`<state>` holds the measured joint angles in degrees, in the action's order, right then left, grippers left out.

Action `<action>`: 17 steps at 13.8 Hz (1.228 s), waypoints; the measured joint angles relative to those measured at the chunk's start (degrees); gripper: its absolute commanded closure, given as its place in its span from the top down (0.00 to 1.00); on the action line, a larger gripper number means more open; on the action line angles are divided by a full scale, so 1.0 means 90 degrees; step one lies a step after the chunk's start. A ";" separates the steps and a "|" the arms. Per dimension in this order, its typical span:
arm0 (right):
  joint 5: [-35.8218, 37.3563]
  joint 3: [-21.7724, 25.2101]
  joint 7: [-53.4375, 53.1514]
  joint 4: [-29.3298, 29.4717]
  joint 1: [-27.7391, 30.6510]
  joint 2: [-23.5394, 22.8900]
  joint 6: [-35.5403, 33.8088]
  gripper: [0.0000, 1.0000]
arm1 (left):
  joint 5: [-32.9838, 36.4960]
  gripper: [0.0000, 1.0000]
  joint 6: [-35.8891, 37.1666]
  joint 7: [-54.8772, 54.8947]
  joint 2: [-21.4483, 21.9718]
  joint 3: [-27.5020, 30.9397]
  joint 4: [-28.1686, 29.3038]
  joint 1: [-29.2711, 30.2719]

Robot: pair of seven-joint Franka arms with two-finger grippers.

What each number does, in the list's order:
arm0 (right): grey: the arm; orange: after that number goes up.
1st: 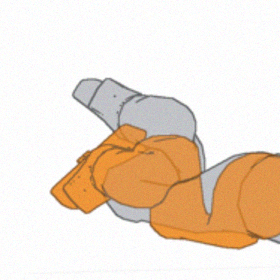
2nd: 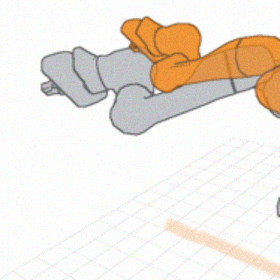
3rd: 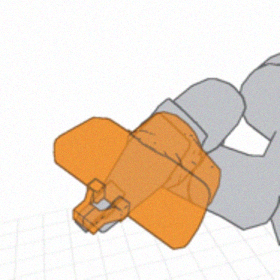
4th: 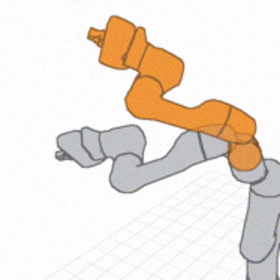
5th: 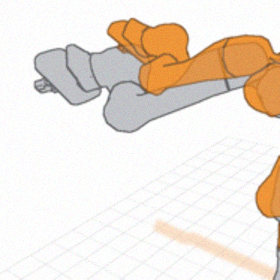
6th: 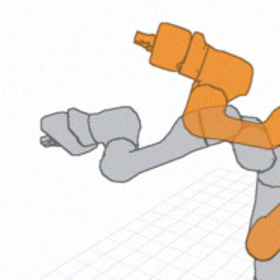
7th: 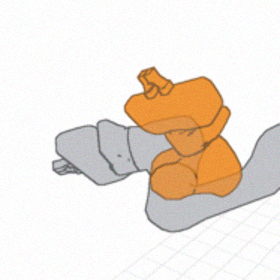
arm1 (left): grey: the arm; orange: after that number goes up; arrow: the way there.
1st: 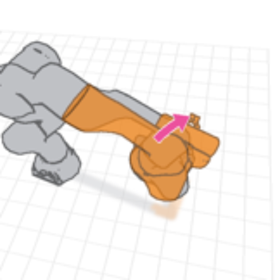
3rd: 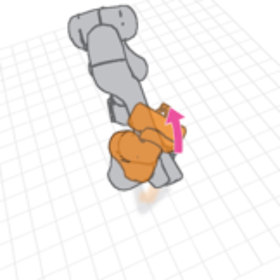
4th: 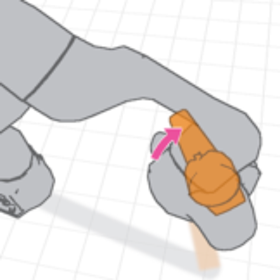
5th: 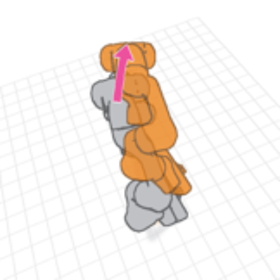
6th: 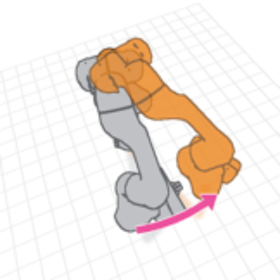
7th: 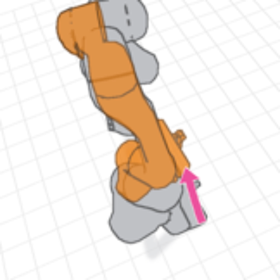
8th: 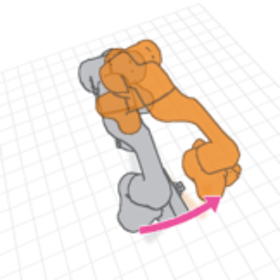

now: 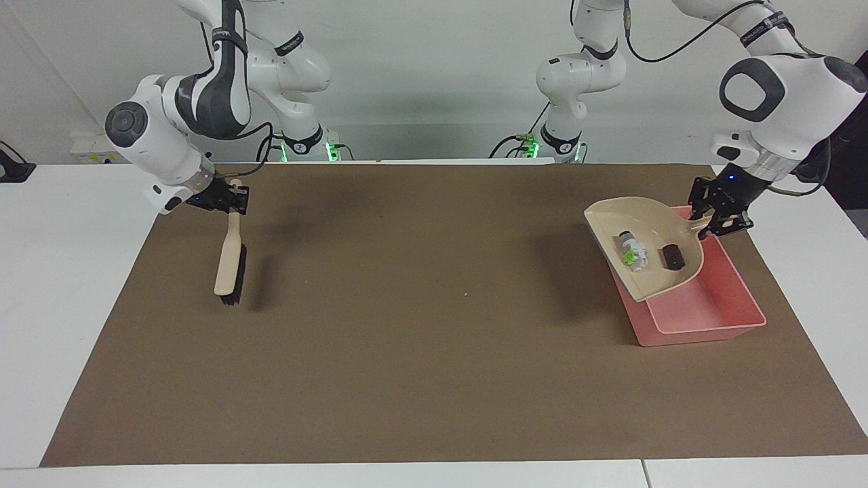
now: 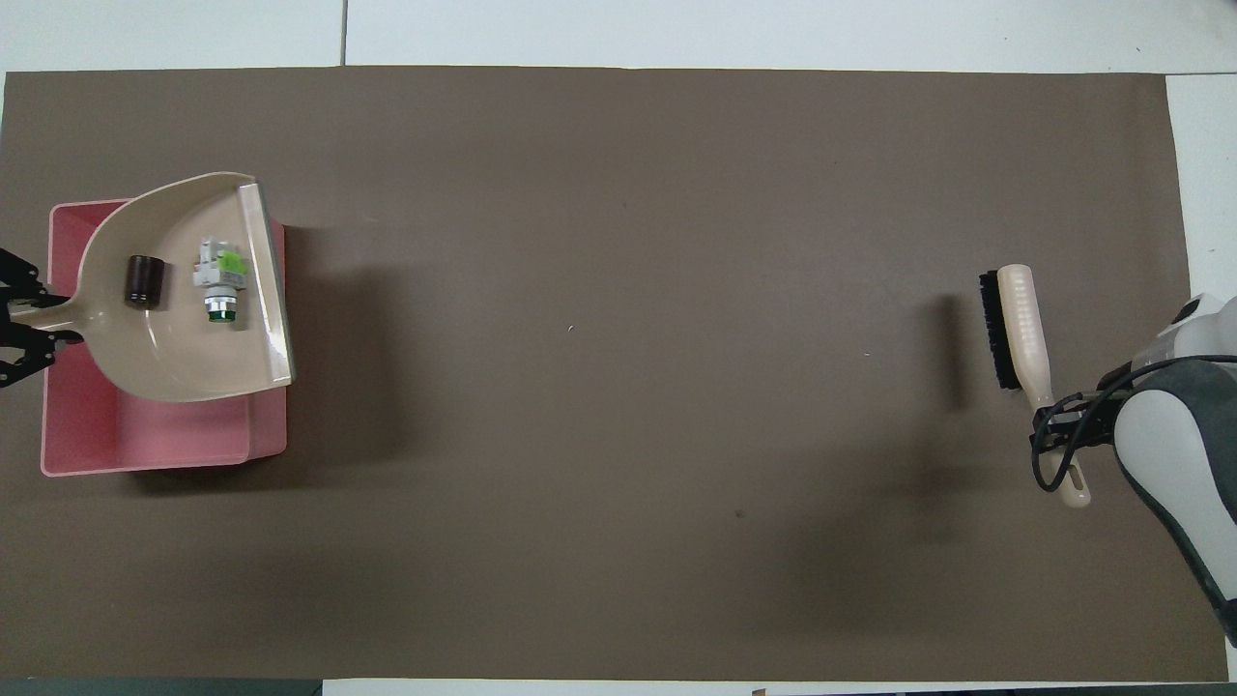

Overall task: Clean e-waste and dump in bin
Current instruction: 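Tip the dustpan with the left gripper to dump the component into the bin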

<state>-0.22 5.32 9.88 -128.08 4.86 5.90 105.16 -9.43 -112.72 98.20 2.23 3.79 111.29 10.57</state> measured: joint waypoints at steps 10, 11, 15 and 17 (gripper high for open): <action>0.0048 -0.0030 0.0043 -0.0497 0.0100 -0.0228 0.0739 0.09 | 0.2842 0.00 -0.0436 -0.0262 -0.0546 -0.0067 -0.0410 0.0235; 0.0051 -0.0030 0.0043 -0.0517 0.0101 -0.0228 0.0759 0.23 | 0.3032 0.00 -0.0437 -0.0388 -0.0587 -0.0073 -0.0407 0.0163; 0.0055 -0.0030 0.0044 -0.0531 0.0105 -0.0226 0.0787 0.95 | 0.3809 0.00 -0.0438 -0.0877 -0.0699 -0.0094 -0.0300 -0.0186; 0.0058 -0.0031 0.0047 -0.0483 0.0106 -0.0224 0.0789 0.99 | 0.3898 0.00 -0.0438 -0.0981 -0.0703 -0.0096 -0.0226 -0.0271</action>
<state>0.30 5.05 10.31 -132.42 5.82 3.88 112.26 25.65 -116.65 89.37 -4.09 2.93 109.25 8.14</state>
